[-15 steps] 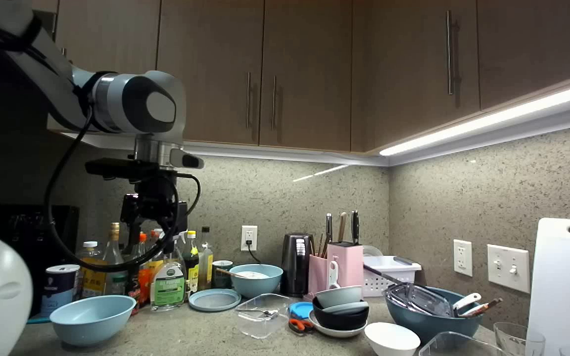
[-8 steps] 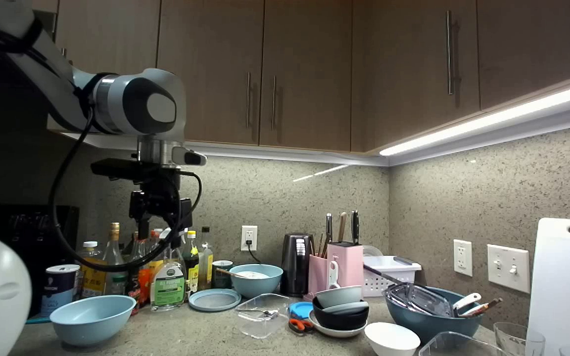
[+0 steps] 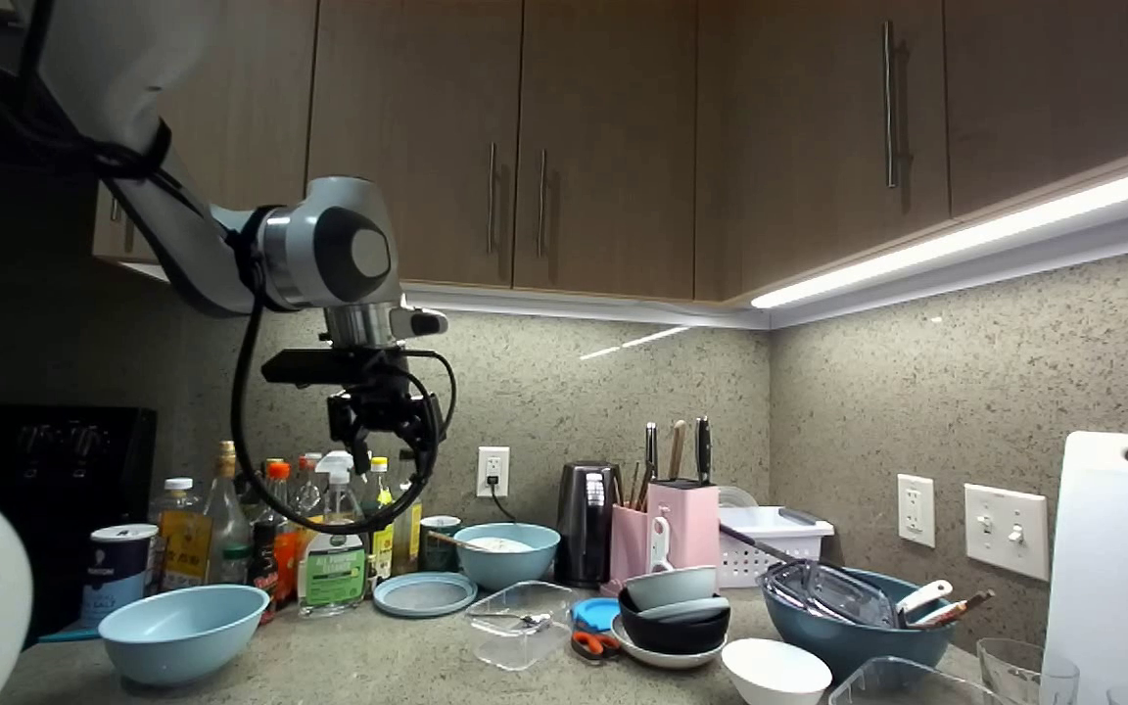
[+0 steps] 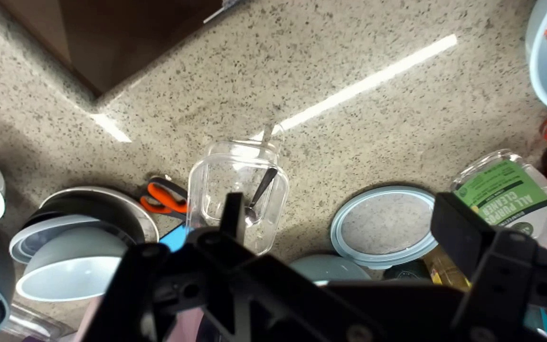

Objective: Put the chopsticks inside the plastic container.

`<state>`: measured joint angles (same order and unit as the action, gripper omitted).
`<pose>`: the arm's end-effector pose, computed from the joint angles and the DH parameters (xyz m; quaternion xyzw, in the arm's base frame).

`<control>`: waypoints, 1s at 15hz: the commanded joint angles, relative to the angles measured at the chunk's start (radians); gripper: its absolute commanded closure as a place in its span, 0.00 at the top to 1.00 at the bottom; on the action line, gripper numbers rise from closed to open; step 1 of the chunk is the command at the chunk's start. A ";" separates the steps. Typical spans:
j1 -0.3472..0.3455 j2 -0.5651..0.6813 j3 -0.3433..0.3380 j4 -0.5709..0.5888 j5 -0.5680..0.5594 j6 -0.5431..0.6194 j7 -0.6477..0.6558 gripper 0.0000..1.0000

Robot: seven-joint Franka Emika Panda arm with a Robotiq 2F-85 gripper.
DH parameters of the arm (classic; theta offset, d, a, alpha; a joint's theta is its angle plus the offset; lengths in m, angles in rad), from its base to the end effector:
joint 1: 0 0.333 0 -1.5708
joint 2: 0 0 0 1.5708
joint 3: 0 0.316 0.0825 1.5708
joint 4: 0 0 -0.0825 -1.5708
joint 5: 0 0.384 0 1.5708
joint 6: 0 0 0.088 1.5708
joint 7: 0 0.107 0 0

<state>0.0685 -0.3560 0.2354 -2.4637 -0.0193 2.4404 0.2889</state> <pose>0.4367 0.1405 0.4555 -0.9858 -0.0132 -0.1676 0.0004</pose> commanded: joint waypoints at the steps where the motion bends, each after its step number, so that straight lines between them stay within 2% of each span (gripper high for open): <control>1: -0.028 0.109 0.001 0.092 -0.113 -0.005 0.000 1.00; 2: -0.027 0.122 -0.004 0.108 -0.133 -0.026 -0.002 1.00; 3: -0.004 0.084 -0.018 0.068 -0.091 -0.005 0.002 1.00; 8: -0.003 0.127 -0.024 0.102 -0.114 -0.007 0.002 1.00; 10: -0.027 0.139 -0.002 0.094 -0.234 0.083 0.035 1.00; 15: -0.032 0.319 -0.015 0.240 -0.421 0.172 -0.008 1.00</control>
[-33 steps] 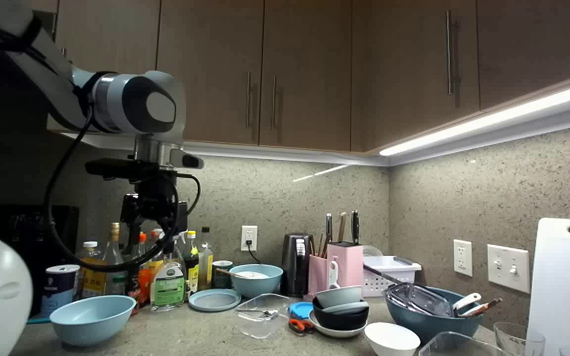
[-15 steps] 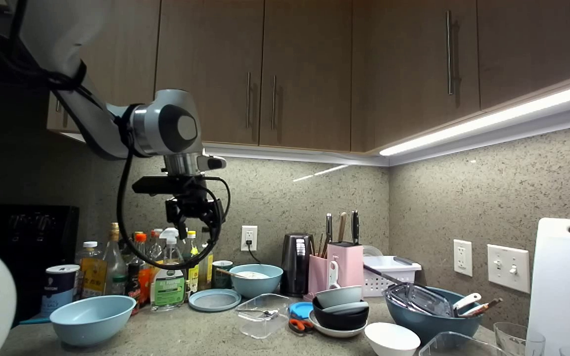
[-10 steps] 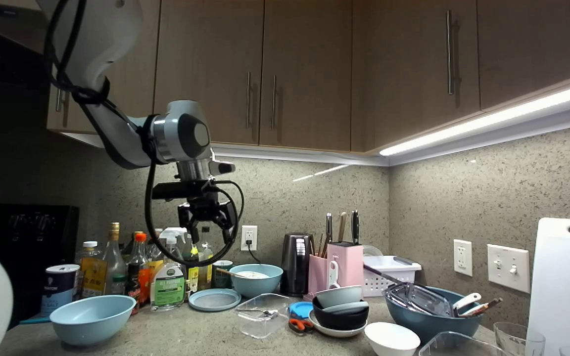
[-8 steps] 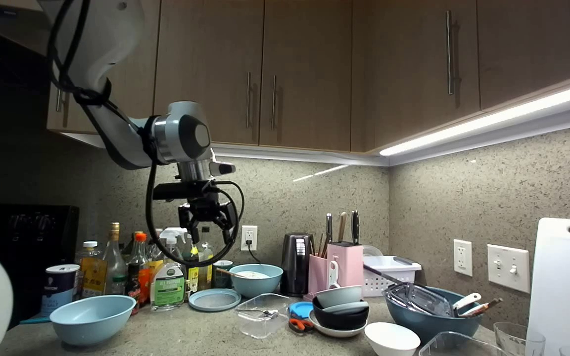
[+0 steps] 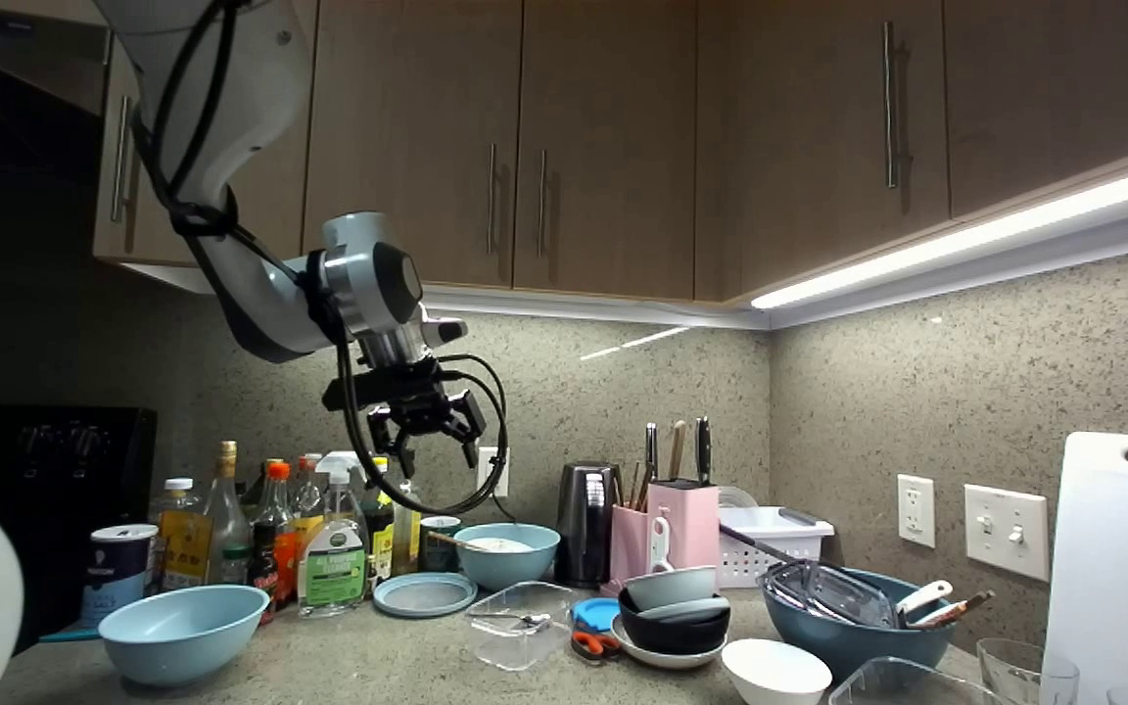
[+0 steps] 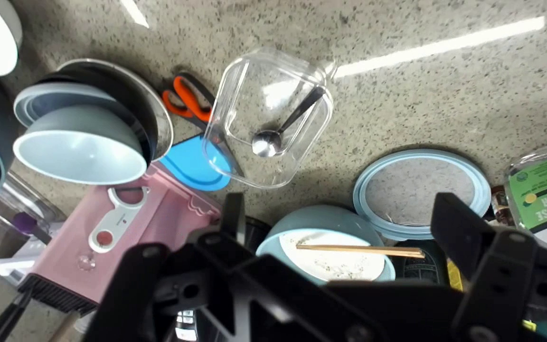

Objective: Put the chopsticks inside the plastic container.

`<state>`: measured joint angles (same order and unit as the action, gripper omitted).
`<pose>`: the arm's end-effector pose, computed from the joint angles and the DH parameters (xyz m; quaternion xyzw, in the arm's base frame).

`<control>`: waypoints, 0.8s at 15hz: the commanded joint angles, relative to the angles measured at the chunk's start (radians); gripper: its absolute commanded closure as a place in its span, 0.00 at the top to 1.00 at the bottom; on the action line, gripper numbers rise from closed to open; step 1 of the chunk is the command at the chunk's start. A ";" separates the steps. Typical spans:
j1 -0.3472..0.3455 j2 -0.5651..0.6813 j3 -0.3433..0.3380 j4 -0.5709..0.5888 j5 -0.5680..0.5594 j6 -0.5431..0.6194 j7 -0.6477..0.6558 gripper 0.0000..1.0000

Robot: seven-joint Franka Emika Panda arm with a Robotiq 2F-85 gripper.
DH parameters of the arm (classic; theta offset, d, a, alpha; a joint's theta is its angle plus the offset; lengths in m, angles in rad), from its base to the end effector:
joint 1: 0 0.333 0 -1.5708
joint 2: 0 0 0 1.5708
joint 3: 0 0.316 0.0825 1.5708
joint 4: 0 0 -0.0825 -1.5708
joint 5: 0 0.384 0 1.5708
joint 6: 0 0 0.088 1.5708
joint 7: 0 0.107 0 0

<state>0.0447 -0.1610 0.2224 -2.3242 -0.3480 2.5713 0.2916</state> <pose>0.4980 0.1447 0.4458 0.9642 0.1143 0.2258 0.0789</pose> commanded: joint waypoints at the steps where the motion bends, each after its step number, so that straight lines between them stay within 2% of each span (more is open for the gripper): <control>1: 0.001 0.169 -0.009 0.140 -0.117 0.039 -0.013 1.00; 7: 0.098 0.420 -0.078 0.385 -0.198 0.011 -0.031 1.00; 11: 0.198 0.556 -0.178 0.542 -0.307 0.028 0.026 1.00; 12: 0.182 0.496 -0.160 0.467 -0.228 0.024 -0.015 1.00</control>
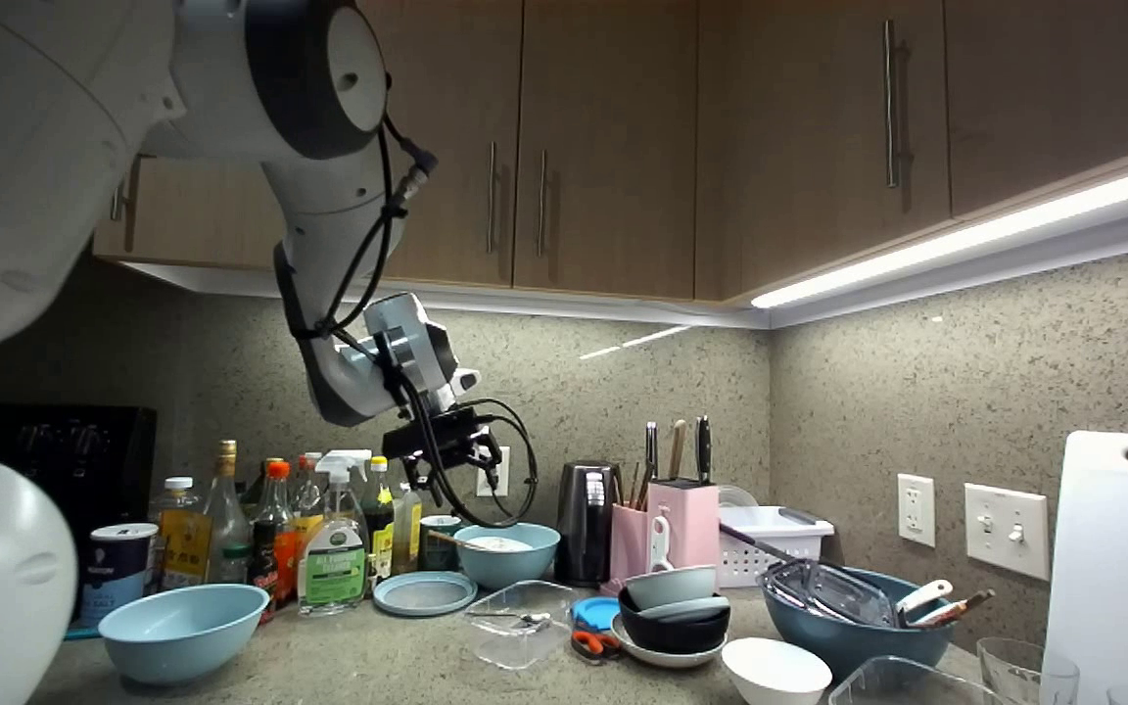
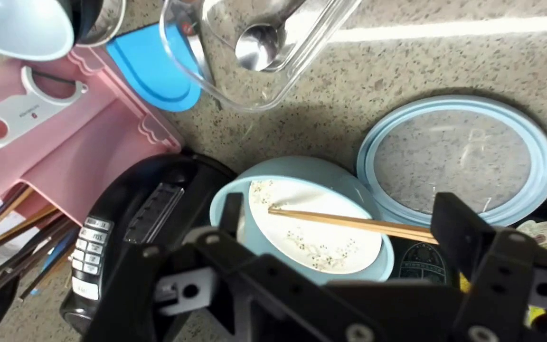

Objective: Put the chopsticks inside the plastic container.

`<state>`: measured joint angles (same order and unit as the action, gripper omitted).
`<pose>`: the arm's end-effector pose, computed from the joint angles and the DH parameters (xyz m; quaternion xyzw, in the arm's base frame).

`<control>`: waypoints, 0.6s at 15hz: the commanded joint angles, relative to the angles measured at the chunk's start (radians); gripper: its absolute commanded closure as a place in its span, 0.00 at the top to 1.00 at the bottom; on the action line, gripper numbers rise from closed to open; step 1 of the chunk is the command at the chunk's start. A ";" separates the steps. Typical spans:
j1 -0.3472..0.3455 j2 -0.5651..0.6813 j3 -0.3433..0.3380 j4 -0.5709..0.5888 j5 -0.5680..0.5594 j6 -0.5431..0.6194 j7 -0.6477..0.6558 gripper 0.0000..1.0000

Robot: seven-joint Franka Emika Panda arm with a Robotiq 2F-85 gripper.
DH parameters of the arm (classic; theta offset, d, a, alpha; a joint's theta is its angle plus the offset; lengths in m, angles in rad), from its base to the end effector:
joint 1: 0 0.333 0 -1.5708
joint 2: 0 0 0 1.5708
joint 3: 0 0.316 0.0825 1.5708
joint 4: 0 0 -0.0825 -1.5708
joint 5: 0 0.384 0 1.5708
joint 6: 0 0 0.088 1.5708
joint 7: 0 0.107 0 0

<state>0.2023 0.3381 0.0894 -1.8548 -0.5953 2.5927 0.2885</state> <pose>0.6338 0.1966 0.3811 0.9399 0.2110 0.2384 0.1233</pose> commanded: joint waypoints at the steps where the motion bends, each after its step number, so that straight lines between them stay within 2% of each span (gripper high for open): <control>1: 0.037 0.019 -0.040 0.021 0.016 0.003 -0.009 1.00; 5: 0.040 0.023 -0.043 0.024 0.017 0.003 -0.009 1.00; 8: 0.008 0.049 0.006 0.046 0.226 -0.004 -0.050 1.00; 9: 0.013 0.072 0.001 0.072 0.280 -0.001 -0.011 1.00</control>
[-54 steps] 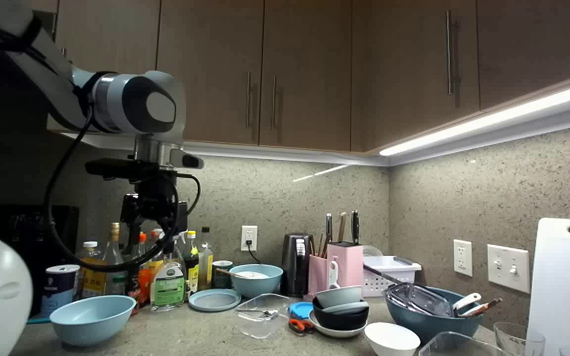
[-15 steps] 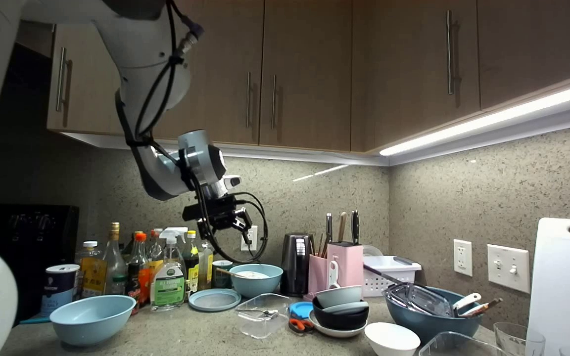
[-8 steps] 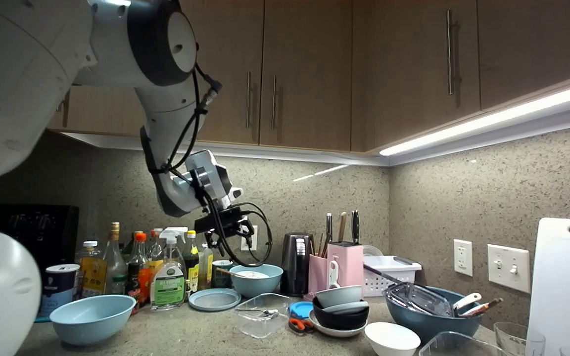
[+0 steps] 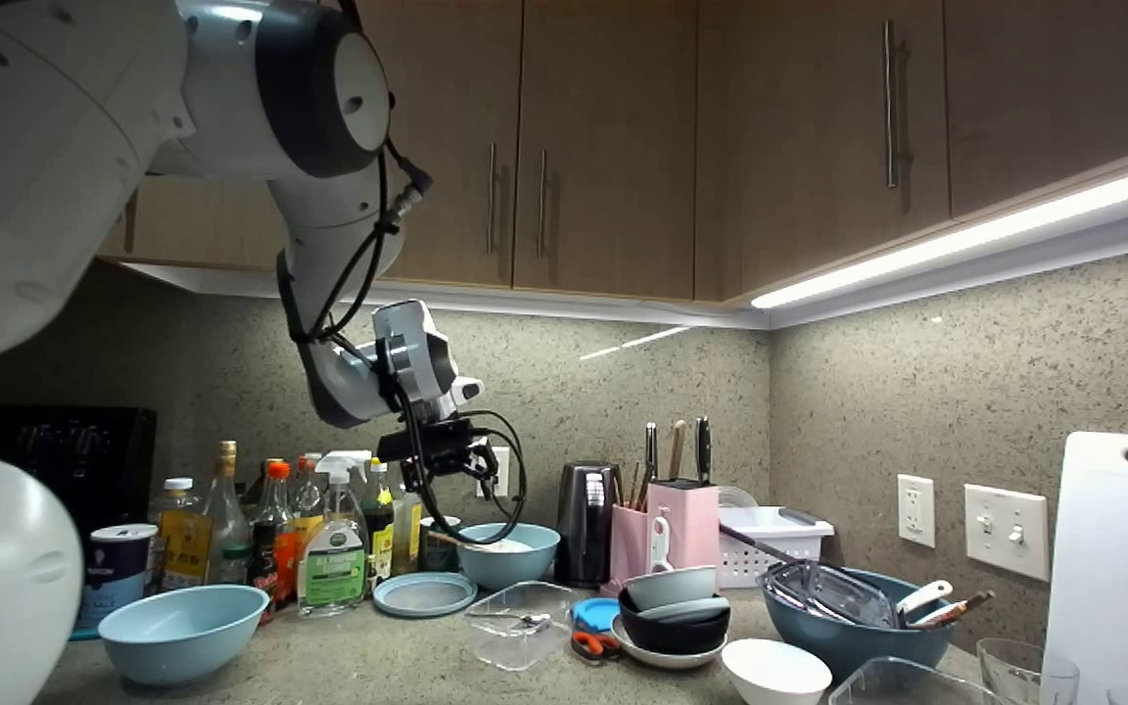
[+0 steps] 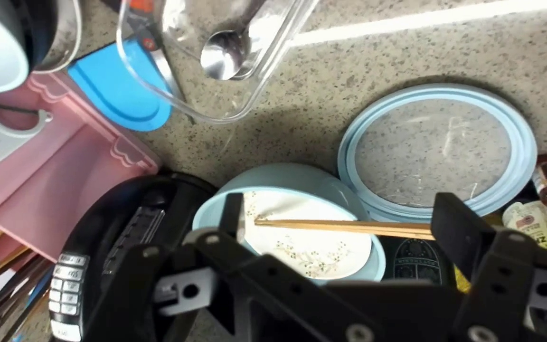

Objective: Put the chopsticks inside the plastic container.

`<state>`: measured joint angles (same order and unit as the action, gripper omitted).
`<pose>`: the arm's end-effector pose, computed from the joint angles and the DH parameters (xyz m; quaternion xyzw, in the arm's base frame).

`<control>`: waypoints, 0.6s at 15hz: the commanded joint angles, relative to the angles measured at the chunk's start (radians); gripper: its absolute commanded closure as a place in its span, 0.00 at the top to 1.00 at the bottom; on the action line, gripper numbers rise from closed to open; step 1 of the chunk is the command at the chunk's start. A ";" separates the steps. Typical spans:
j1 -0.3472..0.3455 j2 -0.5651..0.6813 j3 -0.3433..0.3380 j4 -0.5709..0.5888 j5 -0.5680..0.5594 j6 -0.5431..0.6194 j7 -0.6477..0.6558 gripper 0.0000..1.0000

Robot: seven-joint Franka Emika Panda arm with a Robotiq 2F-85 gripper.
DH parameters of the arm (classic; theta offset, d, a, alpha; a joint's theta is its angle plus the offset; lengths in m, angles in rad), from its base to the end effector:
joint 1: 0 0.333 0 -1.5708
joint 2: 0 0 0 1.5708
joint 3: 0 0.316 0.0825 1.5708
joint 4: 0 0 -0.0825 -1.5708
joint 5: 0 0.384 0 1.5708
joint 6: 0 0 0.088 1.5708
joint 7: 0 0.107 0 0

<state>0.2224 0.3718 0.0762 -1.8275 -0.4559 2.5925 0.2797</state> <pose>0.6410 0.2014 0.3726 0.9562 0.1698 0.2248 0.0799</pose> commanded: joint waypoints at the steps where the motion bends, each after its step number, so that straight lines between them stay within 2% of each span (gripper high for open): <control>1: 0.000 0.051 0.006 0.058 0.173 0.005 0.018 1.00; 3: 0.048 0.085 -0.054 0.102 0.147 0.025 0.130 1.00; 5: 0.124 0.122 -0.153 0.147 0.036 0.073 0.292 1.00; 6: 0.159 0.128 -0.203 0.156 -0.052 0.104 0.293 1.00; 7: 0.111 0.100 -0.143 0.123 0.052 0.058 0.211 1.00; 9: 0.150 0.122 -0.192 0.146 -0.005 0.086 0.252 1.00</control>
<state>0.3641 0.4952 -0.1051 -1.6801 -0.4741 2.6779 0.5407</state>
